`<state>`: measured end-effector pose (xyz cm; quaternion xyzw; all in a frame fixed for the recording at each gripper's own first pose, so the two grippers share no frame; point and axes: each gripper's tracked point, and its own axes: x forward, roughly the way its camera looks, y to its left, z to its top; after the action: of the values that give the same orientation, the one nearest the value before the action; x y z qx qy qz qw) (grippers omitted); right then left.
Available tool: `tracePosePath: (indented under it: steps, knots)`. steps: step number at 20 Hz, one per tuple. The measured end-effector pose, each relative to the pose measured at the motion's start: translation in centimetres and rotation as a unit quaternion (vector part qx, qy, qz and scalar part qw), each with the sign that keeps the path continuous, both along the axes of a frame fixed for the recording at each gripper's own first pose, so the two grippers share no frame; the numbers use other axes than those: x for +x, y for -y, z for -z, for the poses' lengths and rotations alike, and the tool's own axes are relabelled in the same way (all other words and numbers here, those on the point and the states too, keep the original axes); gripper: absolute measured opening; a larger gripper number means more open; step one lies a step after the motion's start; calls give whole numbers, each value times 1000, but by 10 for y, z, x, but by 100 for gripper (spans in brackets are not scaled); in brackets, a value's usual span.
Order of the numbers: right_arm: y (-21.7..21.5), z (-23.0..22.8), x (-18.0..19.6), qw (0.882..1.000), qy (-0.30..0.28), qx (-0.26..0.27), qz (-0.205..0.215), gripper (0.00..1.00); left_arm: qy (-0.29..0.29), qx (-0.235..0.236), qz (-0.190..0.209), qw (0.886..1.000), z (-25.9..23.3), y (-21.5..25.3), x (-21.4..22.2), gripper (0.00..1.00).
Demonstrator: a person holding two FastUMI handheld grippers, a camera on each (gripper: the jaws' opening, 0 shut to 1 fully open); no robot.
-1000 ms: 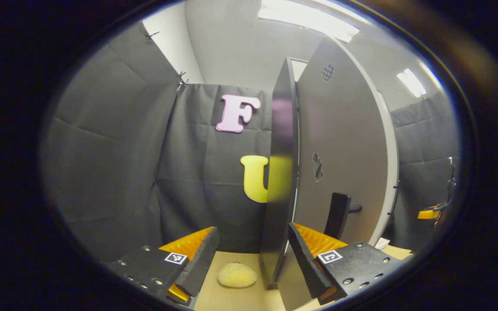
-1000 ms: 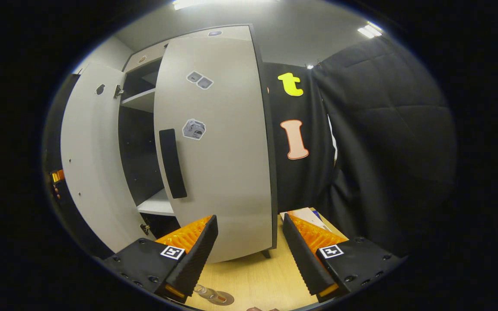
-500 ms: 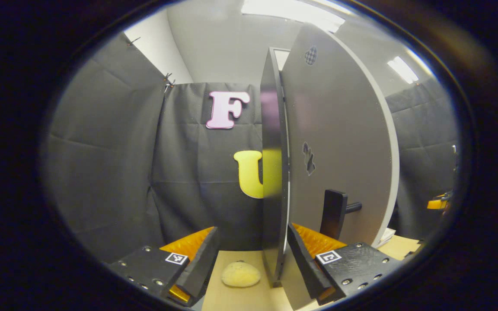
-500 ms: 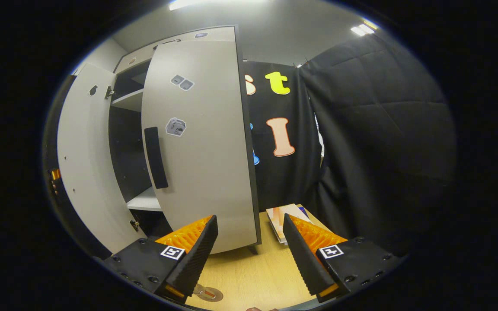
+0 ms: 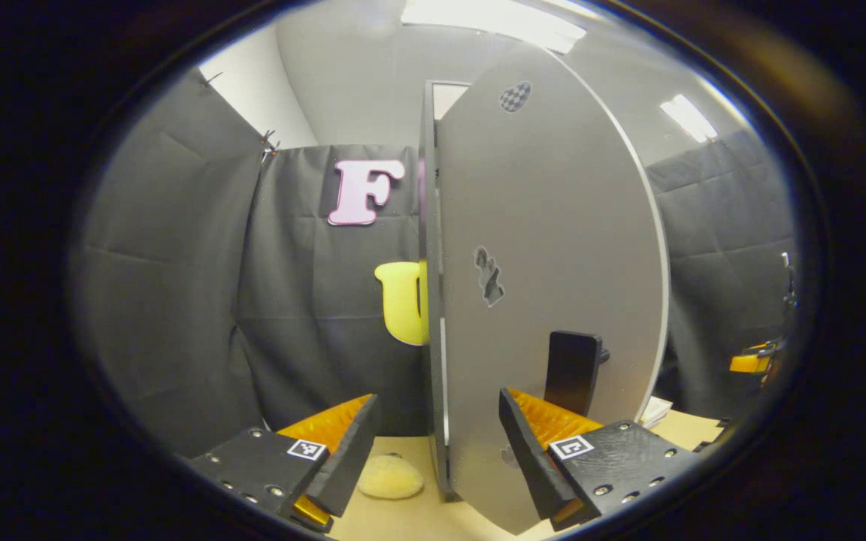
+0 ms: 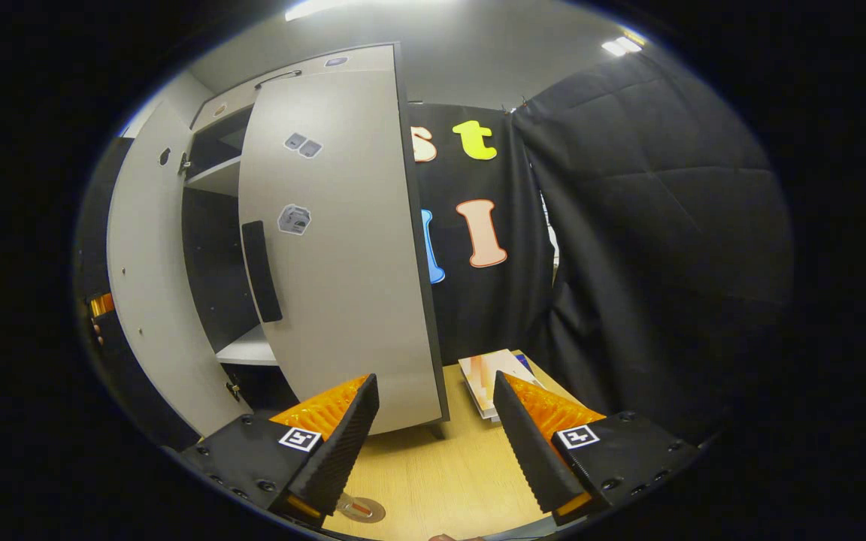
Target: Grasp the bottle in the cabinet with the left hand and place it on the coaster, then close the right door with the right hand and the left door with the left hand.
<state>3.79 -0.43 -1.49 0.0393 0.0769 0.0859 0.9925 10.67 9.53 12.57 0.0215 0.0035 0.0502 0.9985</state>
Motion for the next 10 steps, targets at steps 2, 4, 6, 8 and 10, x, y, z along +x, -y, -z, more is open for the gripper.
tracePosePath:
  steps: [2,4,6,8,10]
  knots:
    - [11,2,2,1000,-3,-6,2,98,-2,-7,-12,1000,1,5,4,91]
    - [23,5,6,1000,-9,-14,2,98,-1,-10,-20,1000,1,10,8,96]
    - [36,7,12,1000,-16,-16,-2,98,-3,-13,-24,1000,2,26,15,91]
    - [46,8,19,1000,-21,-14,-6,98,1,-16,-30,999,2,44,24,96]
    - [54,9,25,1000,-26,-10,-13,98,13,-20,-49,998,1,59,36,92]
